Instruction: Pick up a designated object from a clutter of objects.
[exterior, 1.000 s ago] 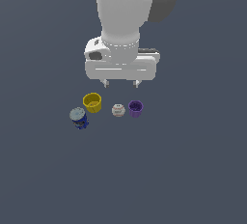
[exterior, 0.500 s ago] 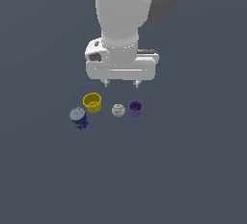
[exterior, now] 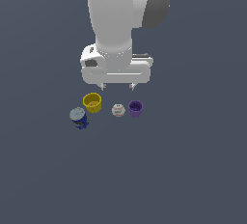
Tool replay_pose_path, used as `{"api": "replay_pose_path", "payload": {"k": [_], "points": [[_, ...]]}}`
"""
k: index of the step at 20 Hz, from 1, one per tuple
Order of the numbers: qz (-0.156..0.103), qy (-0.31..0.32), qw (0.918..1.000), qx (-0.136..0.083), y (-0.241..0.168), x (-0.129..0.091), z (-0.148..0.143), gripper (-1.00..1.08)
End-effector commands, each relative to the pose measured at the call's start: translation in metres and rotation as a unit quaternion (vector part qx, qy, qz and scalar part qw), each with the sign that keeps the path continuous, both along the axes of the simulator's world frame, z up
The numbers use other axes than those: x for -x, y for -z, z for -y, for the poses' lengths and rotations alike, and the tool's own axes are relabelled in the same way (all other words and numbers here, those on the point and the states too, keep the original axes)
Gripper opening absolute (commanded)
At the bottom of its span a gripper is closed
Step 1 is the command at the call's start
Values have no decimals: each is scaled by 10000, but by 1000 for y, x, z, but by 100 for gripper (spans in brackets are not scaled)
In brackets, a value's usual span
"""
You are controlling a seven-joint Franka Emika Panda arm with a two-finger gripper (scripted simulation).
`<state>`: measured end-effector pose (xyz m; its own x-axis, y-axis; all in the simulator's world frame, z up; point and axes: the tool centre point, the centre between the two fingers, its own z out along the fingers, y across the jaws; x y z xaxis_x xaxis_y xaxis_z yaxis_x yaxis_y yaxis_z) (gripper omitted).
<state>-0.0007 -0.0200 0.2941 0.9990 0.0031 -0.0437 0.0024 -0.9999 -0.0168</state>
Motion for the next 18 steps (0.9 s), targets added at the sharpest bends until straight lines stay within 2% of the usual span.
{"api": "replay_pose_path", "payload": {"k": [1,9,18], "points": [[9,-118,9999,-11,6,-2,7,100],[62,-680,9977,-54,34,-7,39,100],[130,-1399,9900,-79,70,-9,82,100]]}}
